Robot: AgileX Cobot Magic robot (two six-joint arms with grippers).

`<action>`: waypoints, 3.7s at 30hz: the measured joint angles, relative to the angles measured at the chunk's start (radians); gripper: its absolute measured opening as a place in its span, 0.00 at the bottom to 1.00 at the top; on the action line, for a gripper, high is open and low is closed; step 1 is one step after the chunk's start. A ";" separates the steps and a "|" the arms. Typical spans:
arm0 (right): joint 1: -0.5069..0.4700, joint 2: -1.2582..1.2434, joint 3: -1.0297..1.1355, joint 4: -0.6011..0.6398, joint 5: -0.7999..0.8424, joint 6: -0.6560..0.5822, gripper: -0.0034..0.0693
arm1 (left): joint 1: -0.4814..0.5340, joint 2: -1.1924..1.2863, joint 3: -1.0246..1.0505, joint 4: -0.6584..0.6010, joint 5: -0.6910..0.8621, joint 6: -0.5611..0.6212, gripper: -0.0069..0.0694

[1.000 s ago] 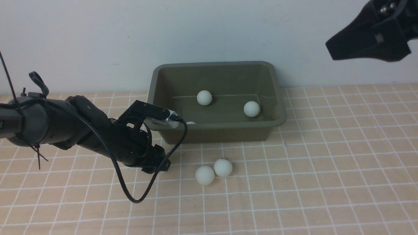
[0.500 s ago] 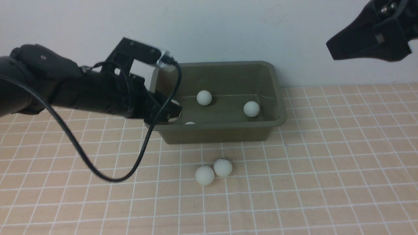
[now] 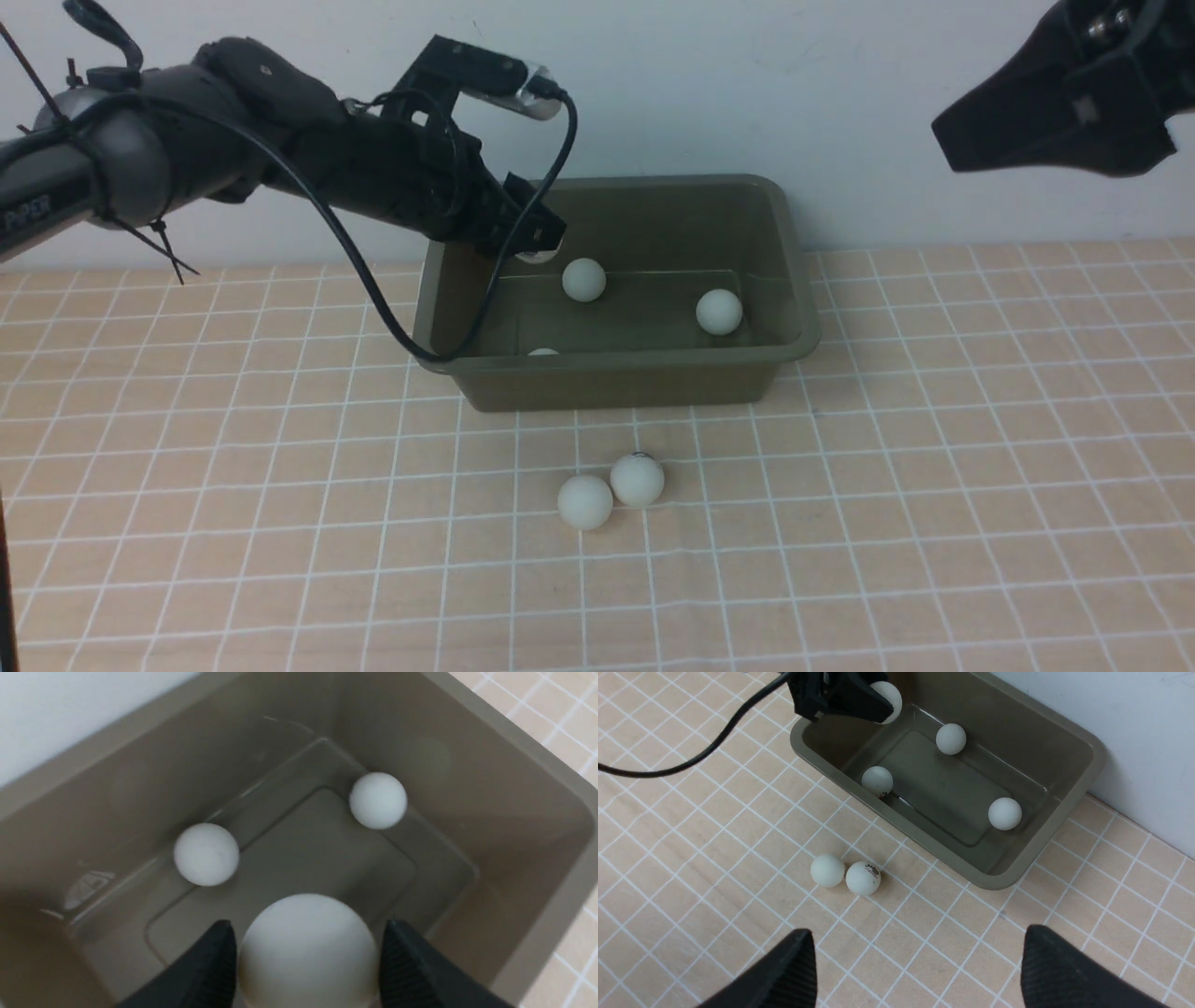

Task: Put the table tennis balls into the box on the light coffee tablecloth.
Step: 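Drop the ball into the bin, then reach for and grasp a ping pong ball on the table beside the basket, then drop the ball into the bin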

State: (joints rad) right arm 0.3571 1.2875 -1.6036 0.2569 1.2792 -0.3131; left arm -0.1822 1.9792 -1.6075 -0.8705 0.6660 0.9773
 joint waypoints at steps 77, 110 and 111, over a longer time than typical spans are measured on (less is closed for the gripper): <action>0.000 0.000 0.000 0.000 -0.001 0.001 0.75 | -0.304 -0.053 0.521 0.176 -0.295 0.040 0.50; 0.000 0.034 0.000 0.000 -0.005 0.001 0.75 | -0.015 0.034 -0.057 0.245 0.039 -0.189 0.58; 0.000 0.034 0.000 0.000 -0.005 0.001 0.75 | -0.014 0.025 -0.082 0.271 0.071 -0.206 0.59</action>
State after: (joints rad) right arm 0.3571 1.3215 -1.6036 0.2572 1.2737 -0.3120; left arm -0.1961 2.0045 -1.6892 -0.5997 0.7375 0.7716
